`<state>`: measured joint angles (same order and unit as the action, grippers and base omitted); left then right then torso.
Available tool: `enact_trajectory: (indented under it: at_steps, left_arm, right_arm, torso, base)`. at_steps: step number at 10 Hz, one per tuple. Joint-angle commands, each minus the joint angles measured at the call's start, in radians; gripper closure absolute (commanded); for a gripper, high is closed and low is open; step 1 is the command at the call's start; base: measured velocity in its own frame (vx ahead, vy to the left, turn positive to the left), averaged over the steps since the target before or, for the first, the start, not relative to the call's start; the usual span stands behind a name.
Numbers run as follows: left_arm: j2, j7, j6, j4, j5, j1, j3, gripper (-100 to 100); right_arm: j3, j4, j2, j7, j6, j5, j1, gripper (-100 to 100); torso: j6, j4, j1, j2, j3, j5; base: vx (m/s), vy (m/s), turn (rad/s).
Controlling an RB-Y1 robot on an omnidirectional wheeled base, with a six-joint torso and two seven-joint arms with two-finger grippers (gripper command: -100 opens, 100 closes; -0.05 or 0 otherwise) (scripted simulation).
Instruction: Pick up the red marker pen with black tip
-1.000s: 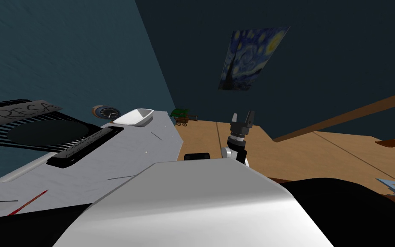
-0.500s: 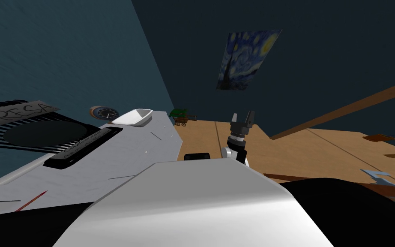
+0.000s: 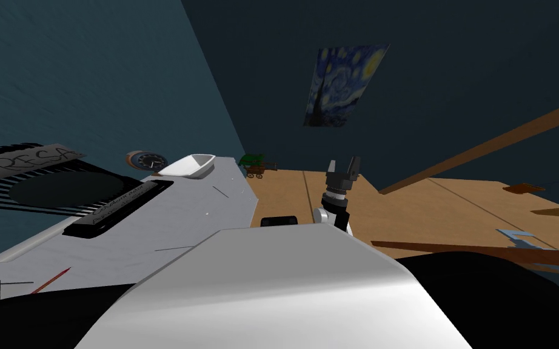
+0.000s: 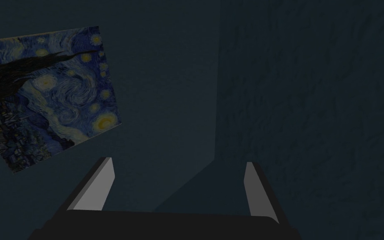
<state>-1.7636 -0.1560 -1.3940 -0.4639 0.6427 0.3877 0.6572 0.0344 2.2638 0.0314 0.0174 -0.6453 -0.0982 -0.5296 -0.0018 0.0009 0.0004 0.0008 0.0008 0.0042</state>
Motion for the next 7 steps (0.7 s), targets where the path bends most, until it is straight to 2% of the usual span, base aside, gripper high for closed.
enact_trajectory:
  at_steps: [1,2,3,4,5,6,7]
  left_arm:
    - [0.004,0.019,0.012,-0.018,0.010,0.050,-0.050,-100]
    - [0.004,0.019,0.012,-0.018,0.010,0.072,-0.077,-100]
    - [0.017,0.037,0.010,-0.017,0.043,0.102,-0.107,-100]
    - [0.017,0.037,0.010,-0.017,0.043,0.117,-0.141,-100]
    - [0.017,0.037,0.010,-0.017,0.043,0.117,-0.155,-100]
    - [0.031,0.055,0.009,-0.015,0.071,0.163,-0.196,-100]
    - [0.031,0.055,0.009,-0.015,0.077,0.155,-0.218,-100]
  right_arm:
    - [0.000,0.000,0.000,0.000,0.000,0.000,0.000,0]
    - [0.000,0.000,0.000,0.000,0.000,0.000,0.000,0]
    - [0.000,0.000,0.000,0.000,0.000,0.000,0.000,0]
    - [0.000,0.000,0.000,0.000,0.000,0.000,0.000,0]
    - [0.000,0.000,0.000,0.000,0.000,0.000,0.000,0]
    - [0.000,0.000,0.000,0.000,0.000,0.000,0.000,0]
    - [0.000,0.000,0.000,0.000,0.000,0.000,0.000,0]
  torso:
    - [0.000,0.000,0.000,0.000,0.000,0.000]
    - [0.001,0.000,0.000,0.001,0.000,0.001]
    - [0.001,0.000,0.001,0.000,0.000,0.001]
    - [0.001,0.000,0.001,0.002,0.001,0.003]
    - [0.000,0.000,0.002,0.002,0.001,0.004]
    - [0.000,0.000,0.002,0.001,0.001,0.004]
    - [0.000,0.000,0.003,0.001,0.001,0.005]
  base:
    - [-0.034,0.002,-0.096]
    - [-0.038,0.004,-0.078]
    - [-0.051,0.006,-0.121]
    - [-0.048,0.005,-0.057]
    - [-0.020,-0.003,0.007]
    - [-0.032,-0.004,-0.105]
    - [-0.042,-0.003,-0.072]
